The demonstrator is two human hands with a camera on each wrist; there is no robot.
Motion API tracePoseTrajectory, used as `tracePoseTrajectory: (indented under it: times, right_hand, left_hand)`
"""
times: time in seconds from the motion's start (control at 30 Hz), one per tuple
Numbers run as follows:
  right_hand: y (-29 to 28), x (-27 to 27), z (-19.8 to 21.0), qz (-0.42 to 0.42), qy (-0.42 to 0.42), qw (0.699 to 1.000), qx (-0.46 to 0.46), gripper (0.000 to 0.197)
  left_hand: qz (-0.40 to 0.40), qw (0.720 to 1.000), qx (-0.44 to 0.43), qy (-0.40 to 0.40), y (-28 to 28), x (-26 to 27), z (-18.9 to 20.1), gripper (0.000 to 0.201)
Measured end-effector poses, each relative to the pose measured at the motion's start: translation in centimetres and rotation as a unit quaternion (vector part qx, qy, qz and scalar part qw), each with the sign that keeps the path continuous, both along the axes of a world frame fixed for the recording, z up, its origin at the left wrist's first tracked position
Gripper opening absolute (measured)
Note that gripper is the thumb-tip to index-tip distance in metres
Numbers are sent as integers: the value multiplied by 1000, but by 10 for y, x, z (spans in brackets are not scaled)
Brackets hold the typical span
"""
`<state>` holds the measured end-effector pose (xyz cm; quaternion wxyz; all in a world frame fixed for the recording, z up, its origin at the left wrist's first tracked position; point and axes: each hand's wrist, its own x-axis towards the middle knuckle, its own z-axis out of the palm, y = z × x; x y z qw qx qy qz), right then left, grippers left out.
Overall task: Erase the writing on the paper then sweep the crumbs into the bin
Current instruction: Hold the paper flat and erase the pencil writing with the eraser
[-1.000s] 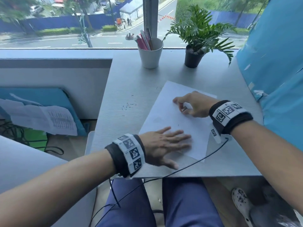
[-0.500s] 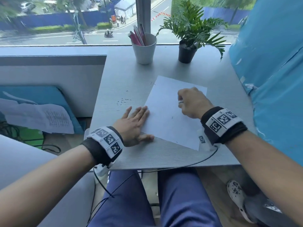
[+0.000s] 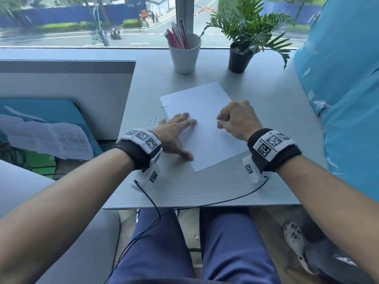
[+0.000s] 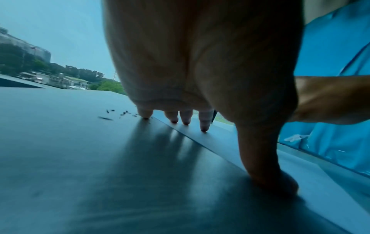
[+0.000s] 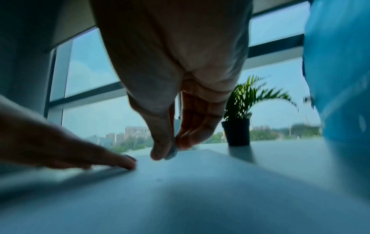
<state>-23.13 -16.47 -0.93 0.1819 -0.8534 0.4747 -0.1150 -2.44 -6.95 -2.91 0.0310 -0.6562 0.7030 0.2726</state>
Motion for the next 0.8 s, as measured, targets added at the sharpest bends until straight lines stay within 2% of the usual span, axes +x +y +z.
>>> tracePoseTrajectory:
  times: [0.07, 0.17, 0.33, 0.47, 0.6, 0.73, 0.8]
  right_hand:
    - [10, 10, -5, 21, -37, 997, 56, 15]
    - [24, 27, -4, 72, -25, 995, 69, 8]
    - [23, 40, -11, 6, -45, 996, 79, 15]
    - [43, 44, -10, 86, 1, 992, 97, 17]
    - [21, 43, -7, 11, -26, 996, 80, 16]
    - [34, 46, -4, 90, 16, 990, 109, 11]
    - [23, 41, -1, 39, -2, 994, 103, 12]
  left_hand:
    - [-4, 999, 33, -15, -5, 0, -1, 131]
    - [3, 999, 31, -17, -7, -1, -5, 137]
    - [14, 1000, 14, -10, -7, -2, -15, 139]
    - [9, 1000, 19, -22, -9, -1, -16, 142]
    - [14, 999, 25, -27, -8, -4, -14, 142]
    - [18, 999, 32, -38, -9, -5, -12, 146]
    - [19, 998, 34, -42, -8, -7, -11, 148]
